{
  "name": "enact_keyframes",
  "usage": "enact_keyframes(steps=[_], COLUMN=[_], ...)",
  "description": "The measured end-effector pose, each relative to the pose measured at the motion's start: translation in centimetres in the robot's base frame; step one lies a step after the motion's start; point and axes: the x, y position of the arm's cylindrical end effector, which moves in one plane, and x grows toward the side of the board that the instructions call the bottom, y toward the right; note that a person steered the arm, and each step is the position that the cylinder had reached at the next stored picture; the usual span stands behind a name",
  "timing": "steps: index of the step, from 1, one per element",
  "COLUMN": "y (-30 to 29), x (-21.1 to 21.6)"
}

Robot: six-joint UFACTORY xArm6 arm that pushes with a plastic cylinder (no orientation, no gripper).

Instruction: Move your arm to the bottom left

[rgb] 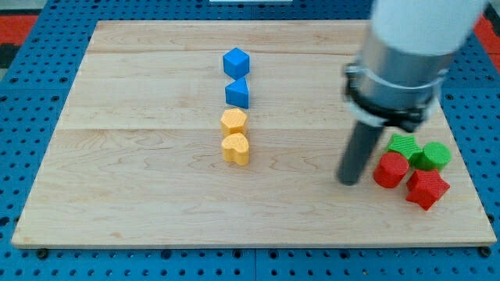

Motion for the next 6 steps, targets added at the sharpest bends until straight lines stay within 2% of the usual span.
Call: enact_keyframes(steps=[1,4,5,6], y=[-9.1,-29.3,-33.7,-33.8], x=[0.0,2.3,1.6,-0.2])
